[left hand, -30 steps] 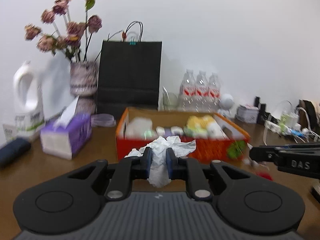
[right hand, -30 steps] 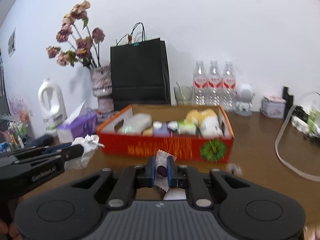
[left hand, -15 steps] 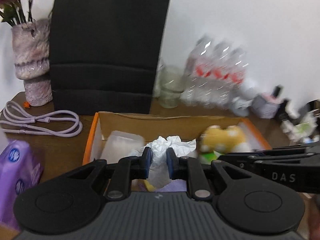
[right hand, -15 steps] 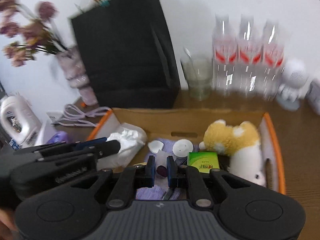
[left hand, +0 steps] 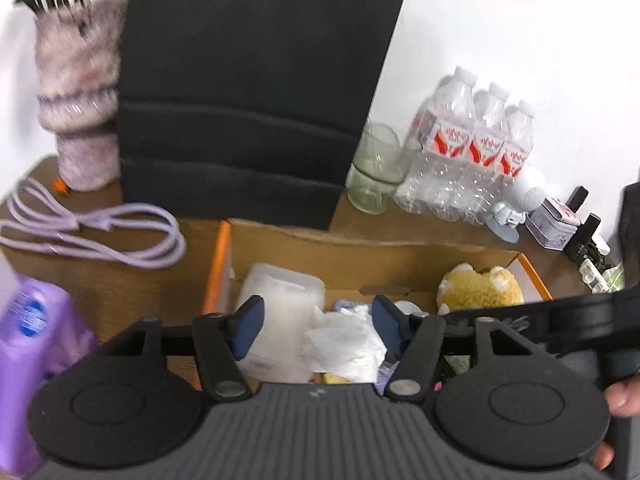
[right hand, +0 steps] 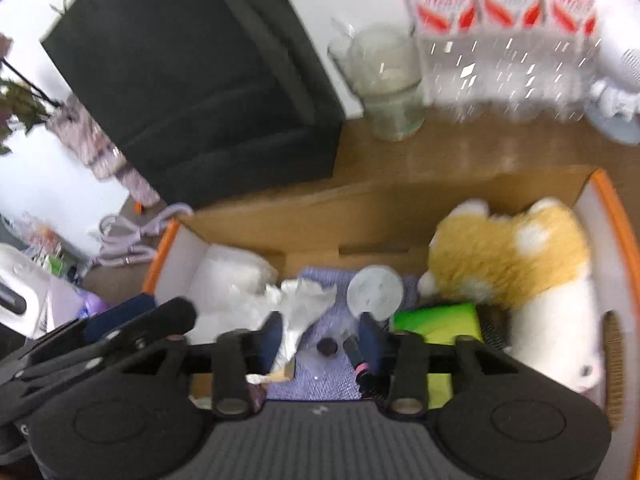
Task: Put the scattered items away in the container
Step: 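Carry the tissue and packet into the cardboard box and open both grippers, then lift both open grippers out of the box toward the remaining items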
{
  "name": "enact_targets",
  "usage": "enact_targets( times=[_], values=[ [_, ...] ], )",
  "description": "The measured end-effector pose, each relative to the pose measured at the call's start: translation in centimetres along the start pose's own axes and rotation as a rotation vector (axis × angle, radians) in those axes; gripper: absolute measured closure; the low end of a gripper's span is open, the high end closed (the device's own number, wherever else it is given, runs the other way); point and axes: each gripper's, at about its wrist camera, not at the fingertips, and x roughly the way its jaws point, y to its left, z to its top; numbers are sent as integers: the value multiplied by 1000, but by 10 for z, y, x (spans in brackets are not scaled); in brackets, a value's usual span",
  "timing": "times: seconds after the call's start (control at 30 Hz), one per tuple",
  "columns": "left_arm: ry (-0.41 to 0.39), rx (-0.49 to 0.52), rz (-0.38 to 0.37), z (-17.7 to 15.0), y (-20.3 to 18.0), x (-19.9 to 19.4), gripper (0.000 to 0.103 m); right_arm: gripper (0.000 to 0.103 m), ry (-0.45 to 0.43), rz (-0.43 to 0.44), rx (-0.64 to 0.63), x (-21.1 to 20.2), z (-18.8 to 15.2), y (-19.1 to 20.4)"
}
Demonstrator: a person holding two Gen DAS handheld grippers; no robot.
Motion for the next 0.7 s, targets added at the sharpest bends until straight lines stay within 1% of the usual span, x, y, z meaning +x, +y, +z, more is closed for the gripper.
enact_targets(
  times=[0.03, 0.07, 0.1, 0.13, 0.17, 0.2, 0.23, 0.27, 0.33, 0.37, 0.43, 0.5, 0.57, 0.7],
  values=[
    [3, -3, 16, 2, 0, -5, 30, 56, -13, -3, 0, -11, 1, 1],
    [11, -9, 33, 4, 0, -10, 28, 54, -21, -10, -3, -21, 1, 2],
    [22, -14, 48, 5, -1, -15, 21, 53, -26, -27, -7, -32, 1, 3],
    [30, -13, 62, 5, -2, -19, 9, 46, -32, -54, -15, -42, 0, 4],
    [34, 0, 82, 3, -3, -23, 4, 33, -37, -87, -31, -51, -2, 6],
    [36, 23, 106, 0, -5, -27, 1, 25, -35, -131, -59, -59, -6, 8],
    [39, 37, 130, -5, -7, -31, 1, 15, -27, -183, -97, -66, -11, 11],
    [48, 42, 151, -10, -7, -35, 1, 15, -25, -230, -131, -73, -18, 11],
    [70, 25, 162, -21, -6, -45, 1, 15, -30, -290, -170, -89, -34, 9],
    [78, 15, 164, -26, -5, -51, 1, 15, -33, -297, -171, -96, -42, 6],
    [84, 7, 179, -35, -7, -64, 1, 15, -42, -285, -149, -111, -55, 2],
    [59, 23, 195, -45, -12, -82, 0, 15, -69, -260, -138, -129, -70, 2],
    [-1, 45, 204, -56, -20, -105, 0, 15, -124, -242, -149, -148, -88, 6],
    [-197, 104, 224, -85, -38, -150, 0, 15, -325, -225, -198, -178, -130, 19]
  ],
)
